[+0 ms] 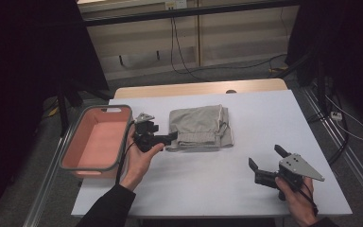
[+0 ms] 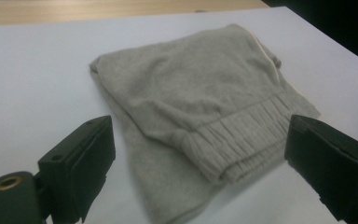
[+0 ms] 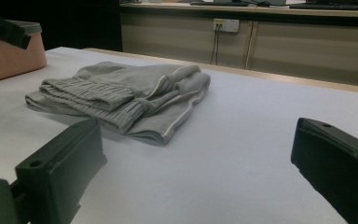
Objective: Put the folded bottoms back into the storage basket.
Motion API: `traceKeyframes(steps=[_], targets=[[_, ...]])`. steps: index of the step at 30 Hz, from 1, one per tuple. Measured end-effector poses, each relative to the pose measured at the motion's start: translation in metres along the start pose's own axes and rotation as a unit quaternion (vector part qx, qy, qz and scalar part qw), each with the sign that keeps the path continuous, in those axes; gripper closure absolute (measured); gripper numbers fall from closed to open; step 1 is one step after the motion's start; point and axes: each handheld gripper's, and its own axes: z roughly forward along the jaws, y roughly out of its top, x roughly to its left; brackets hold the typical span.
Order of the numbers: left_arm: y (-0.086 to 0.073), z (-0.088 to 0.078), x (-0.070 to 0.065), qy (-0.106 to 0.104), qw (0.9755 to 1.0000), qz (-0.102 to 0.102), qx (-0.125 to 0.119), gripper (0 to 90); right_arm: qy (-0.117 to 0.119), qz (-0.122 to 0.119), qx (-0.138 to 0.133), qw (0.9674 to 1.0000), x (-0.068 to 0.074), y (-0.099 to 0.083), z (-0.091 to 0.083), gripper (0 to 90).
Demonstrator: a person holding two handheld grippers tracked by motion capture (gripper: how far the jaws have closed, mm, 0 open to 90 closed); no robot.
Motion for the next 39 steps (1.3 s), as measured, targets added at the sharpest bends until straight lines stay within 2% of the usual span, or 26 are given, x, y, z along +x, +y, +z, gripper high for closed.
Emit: traceKeyframes(steps=[2, 4, 5, 6, 9, 10, 15, 16, 18, 21, 23, 25, 29, 31, 33, 34, 35, 36, 38, 39], targets=[[0.003, 0.001, 0.001, -0.002, 1.0, -0.002, 0.004, 9.9, 0.002, 0.0, 0.0, 1.0, 0.0, 0.0, 0.001, 2.3], [0.009, 0.007, 0.002, -0.005, 0.9995, -0.023, 0.02, 9.9, 0.003, 0.0, 0.0, 1.0, 0.001, 0.0, 0.001, 2.3], [0.009, 0.007, 0.002, -0.005, 0.9995, -0.023, 0.02, 10.1, 0.003, 0.001, 0.001, 1.0, 0.001, 0.0, 0.002, 2.3], [0.011, 0.012, 0.001, 0.006, 0.9994, -0.018, 0.029, 10.6, 0.003, 0.001, 0.001, 1.0, 0.001, 0.0, 0.002, 2.3], [0.011, 0.017, 0.002, 0.005, 0.9992, -0.022, 0.032, 11.1, 0.005, 0.0, 0.0, 1.0, 0.0, 0.0, 0.001, 2.3], [0.012, 0.021, 0.003, -0.002, 0.9987, -0.037, 0.034, 11.7, 0.004, 0.001, 0.001, 1.0, 0.0, 0.0, 0.001, 2.3], [0.014, 0.029, 0.005, 0.003, 0.9981, -0.045, 0.042, 11.3, 0.005, 0.0, 0.001, 1.0, 0.001, 0.0, 0.002, 2.3], [0.015, 0.033, 0.008, -0.001, 0.9973, -0.056, 0.047, 11.3, 0.005, 0.0, 0.001, 1.0, 0.001, 0.0, 0.002, 2.4], [0.016, 0.038, 0.011, -0.003, 0.9965, -0.067, 0.051, 11.5, 0.005, 0.0, 0.001, 1.0, 0.001, 0.0, 0.002, 2.4], [0.016, 0.042, 0.013, -0.002, 0.9955, -0.077, 0.055, 13.8, 0.006, 0.0, 0.001, 1.0, 0.001, 0.0, 0.002, 2.4], [0.017, 0.049, 0.016, 0.009, 0.9946, -0.081, 0.065, 16.5, 0.007, 0.0, 0.001, 1.0, 0.001, 0.0, 0.002, 2.4], [0.019, 0.052, 0.018, 0.006, 0.994, -0.083, 0.071, 16.6, 0.007, -0.001, 0.001, 1.0, 0.001, 0.0, 0.002, 2.4], [0.02, 0.059, 0.024, -0.001, 0.9941, -0.093, 0.056, 18.4, 0.008, 0.0, 0.001, 1.0, 0.001, 0.0, 0.002, 2.4], [0.02, 0.064, 0.027, 0.002, 0.9933, -0.097, 0.063, 18.3, 0.008, -0.001, 0.002, 1.0, 0.001, 0.0, 0.002, 2.4], [0.02, 0.073, 0.036, 0.007, 0.99, -0.117, 0.079, 18.0, 0.008, -0.002, 0.002, 1.0, 0.001, 0.0, 0.001, 2.4], [0.02, 0.073, 0.036, 0.007, 0.99, -0.117, 0.079, 18.3, 0.008, -0.002, 0.002, 1.0, 0.001, 0.0, 0.001, 2.4], [0.019, 0.076, 0.039, 0.007, 0.9883, -0.128, 0.082, 19.5, 0.007, -0.002, 0.002, 1.0, 0.001, 0.0, 0.001, 2.5], [0.018, 0.08, 0.043, -0.008, 0.985, -0.147, 0.09, 22.1, 0.007, -0.002, 0.002, 1.0, 0.001, 0.0, 0.002, 2.5], [0.017, 0.082, 0.044, -0.008, 0.9842, -0.147, 0.098, 29.7, 0.007, -0.001, 0.003, 1.0, 0.001, 0.0, 0.002, 2.6], [0.015, 0.083, 0.044, -0.002, 0.9838, -0.148, 0.102, 30.4, 0.007, -0.001, 0.003, 1.0, 0.001, 0.0, 0.002, 2.6]])
